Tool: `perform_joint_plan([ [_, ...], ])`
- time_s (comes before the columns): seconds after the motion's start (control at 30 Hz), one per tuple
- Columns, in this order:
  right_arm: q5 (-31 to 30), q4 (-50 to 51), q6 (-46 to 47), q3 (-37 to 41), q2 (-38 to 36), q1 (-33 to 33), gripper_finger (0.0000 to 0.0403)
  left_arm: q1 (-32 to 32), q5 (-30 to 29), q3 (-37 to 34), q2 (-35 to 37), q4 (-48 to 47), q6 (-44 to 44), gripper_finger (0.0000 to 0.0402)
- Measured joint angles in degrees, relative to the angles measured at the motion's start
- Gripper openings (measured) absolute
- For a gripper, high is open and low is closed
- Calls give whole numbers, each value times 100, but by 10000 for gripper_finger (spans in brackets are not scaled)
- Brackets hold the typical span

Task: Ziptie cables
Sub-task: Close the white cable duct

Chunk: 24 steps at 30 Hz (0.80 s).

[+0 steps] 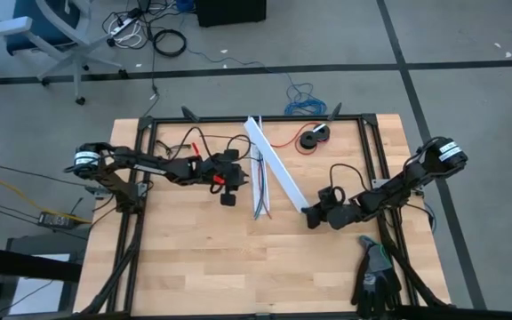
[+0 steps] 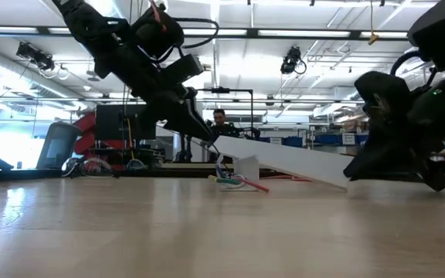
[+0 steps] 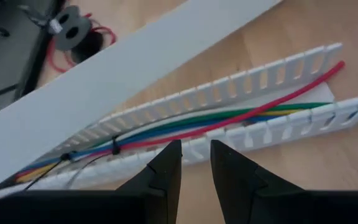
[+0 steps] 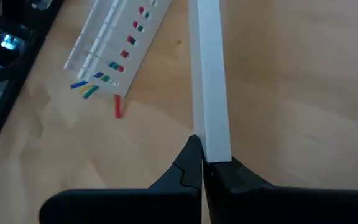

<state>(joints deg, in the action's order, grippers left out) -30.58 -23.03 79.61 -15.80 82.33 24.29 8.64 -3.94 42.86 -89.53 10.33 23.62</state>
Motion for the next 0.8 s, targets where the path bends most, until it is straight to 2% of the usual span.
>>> perform_joint_plan([
  [0.2, 312, -69, -83, -73, 0, -16, 0, -9, 61, 44, -387, 100, -16, 94],
  [0.33, 599, 346, -654, -231, 8, -31, 0, -13, 61, 193, -684, 86, -159, 94],
  [0.57, 726, 724, -1187, -273, 9, -81, 1, -15, 59, 373, -831, 63, -156, 94],
  [0.8, 736, 717, -1374, -279, 6, -51, 45, -15, 57, 399, -829, 0, -158, 94],
])
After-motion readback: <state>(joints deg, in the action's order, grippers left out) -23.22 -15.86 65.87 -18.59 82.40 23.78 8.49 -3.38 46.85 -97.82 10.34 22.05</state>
